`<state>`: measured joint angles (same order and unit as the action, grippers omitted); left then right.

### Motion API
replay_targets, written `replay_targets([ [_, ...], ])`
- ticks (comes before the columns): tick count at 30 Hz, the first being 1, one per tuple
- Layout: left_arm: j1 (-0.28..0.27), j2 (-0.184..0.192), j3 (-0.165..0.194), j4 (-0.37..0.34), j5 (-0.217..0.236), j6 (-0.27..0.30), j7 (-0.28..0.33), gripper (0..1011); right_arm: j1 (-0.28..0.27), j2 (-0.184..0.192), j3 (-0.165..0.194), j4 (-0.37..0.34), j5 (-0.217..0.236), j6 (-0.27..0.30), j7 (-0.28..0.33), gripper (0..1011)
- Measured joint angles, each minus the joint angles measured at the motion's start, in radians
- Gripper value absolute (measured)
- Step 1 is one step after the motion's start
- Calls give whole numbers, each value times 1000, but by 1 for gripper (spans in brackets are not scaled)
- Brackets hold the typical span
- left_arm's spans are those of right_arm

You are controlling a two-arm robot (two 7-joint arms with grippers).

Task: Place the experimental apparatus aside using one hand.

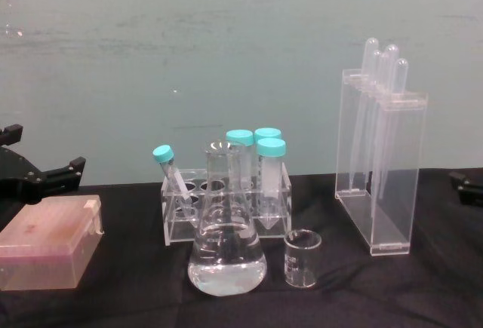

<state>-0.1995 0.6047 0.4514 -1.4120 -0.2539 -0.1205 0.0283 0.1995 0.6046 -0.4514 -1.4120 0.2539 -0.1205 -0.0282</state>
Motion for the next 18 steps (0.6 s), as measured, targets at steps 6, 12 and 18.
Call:
replay_targets([
  [6,0,0,0,0,0,0,0,1000,0,0,0,0,0,0,0,1000],
  [12,0,0,0,0,0,0,0,1000,0,0,0,0,0,0,0,1000],
  [18,0,0,0,0,0,0,0,1000,0,0,0,0,0,0,0,1000],
])
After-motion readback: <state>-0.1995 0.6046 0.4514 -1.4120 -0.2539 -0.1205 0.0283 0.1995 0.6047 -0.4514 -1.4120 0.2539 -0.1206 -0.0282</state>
